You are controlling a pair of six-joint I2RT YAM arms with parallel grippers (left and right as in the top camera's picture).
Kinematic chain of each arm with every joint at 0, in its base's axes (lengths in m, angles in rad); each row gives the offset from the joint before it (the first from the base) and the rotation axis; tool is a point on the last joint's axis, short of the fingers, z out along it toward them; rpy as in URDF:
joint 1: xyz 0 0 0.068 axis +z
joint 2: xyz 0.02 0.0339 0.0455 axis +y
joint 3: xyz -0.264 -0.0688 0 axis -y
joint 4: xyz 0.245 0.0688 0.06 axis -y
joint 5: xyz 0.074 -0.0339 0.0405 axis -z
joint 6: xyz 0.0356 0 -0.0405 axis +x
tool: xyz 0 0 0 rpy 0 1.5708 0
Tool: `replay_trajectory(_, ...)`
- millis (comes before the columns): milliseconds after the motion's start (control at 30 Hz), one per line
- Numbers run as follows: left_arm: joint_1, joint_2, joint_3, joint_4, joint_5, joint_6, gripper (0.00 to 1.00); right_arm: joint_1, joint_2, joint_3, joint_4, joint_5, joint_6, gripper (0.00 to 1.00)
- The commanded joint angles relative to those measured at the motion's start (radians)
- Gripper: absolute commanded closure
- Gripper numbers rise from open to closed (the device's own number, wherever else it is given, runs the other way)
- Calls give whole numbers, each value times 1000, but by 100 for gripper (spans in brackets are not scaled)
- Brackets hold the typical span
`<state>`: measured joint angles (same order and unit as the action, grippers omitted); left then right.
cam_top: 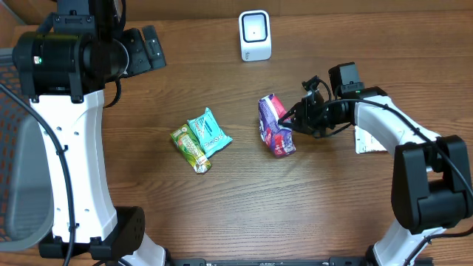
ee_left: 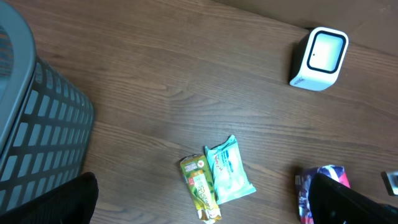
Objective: Scan the item barcode
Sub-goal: 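Lower the red bag onto the table center and release, then withdraw the right gripper to the right of the bag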
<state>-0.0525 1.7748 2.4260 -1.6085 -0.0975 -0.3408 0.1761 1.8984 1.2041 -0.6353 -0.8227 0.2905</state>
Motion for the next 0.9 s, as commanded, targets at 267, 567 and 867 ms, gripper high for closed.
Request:
replay_trajectory(267,0,-2,-2,1,5,-11,0,-98,-2,140,-272,531,-63,60)
replay_trajectory(567,0,-2,-2,1,5,-11,0,-99,-2,339,-472,655,-145,28)
replay_trajectory(867,0,-2,-2,1,5,-11,0,-99,16,304,-469,505,-282,14)
